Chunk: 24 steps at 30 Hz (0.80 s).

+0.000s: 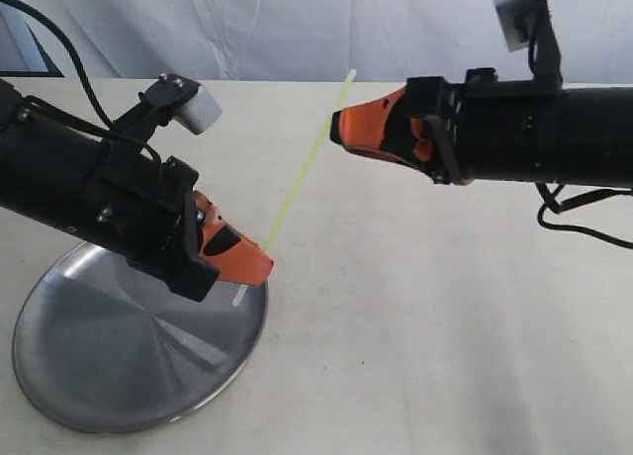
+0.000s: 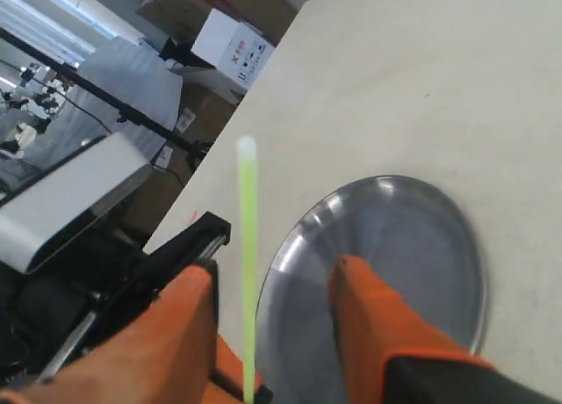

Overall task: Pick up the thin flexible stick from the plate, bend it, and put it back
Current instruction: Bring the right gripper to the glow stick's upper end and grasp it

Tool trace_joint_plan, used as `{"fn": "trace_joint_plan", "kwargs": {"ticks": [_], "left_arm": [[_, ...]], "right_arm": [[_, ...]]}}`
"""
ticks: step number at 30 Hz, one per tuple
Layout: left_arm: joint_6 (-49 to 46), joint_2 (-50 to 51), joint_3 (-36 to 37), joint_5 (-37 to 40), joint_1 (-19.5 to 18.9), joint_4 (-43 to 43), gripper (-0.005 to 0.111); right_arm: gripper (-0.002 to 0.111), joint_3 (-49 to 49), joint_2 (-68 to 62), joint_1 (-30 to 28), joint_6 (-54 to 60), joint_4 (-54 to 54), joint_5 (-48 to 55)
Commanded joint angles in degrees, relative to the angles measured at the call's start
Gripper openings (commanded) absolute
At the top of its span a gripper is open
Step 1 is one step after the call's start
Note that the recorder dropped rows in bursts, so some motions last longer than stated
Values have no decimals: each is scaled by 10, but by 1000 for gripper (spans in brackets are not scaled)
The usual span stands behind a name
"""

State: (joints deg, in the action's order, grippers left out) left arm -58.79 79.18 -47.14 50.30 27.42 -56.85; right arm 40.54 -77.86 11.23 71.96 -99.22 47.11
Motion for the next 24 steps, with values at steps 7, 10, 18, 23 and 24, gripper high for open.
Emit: {"fn": "trace_joint_plan", "kwargs": {"ticks": [7, 10, 18, 23, 24], "left_arm": [[-13, -4, 1, -2, 3, -10, 0], [-16, -4, 1, -2, 3, -13, 0], [-19, -4, 1, -4, 3, -14, 0], [-18, -4, 1, -3, 3, -14, 0], [-18, -4, 1, 0, 3, -14, 0]], "right_arm": [[42, 60, -17, 36, 18, -7, -60], [42, 61, -19, 36, 18, -7, -72], [9, 61, -51, 63, 18, -7, -75], [-1, 61, -65, 77, 20, -7, -97], [-1, 61, -65, 77, 22, -7, -102]]}}
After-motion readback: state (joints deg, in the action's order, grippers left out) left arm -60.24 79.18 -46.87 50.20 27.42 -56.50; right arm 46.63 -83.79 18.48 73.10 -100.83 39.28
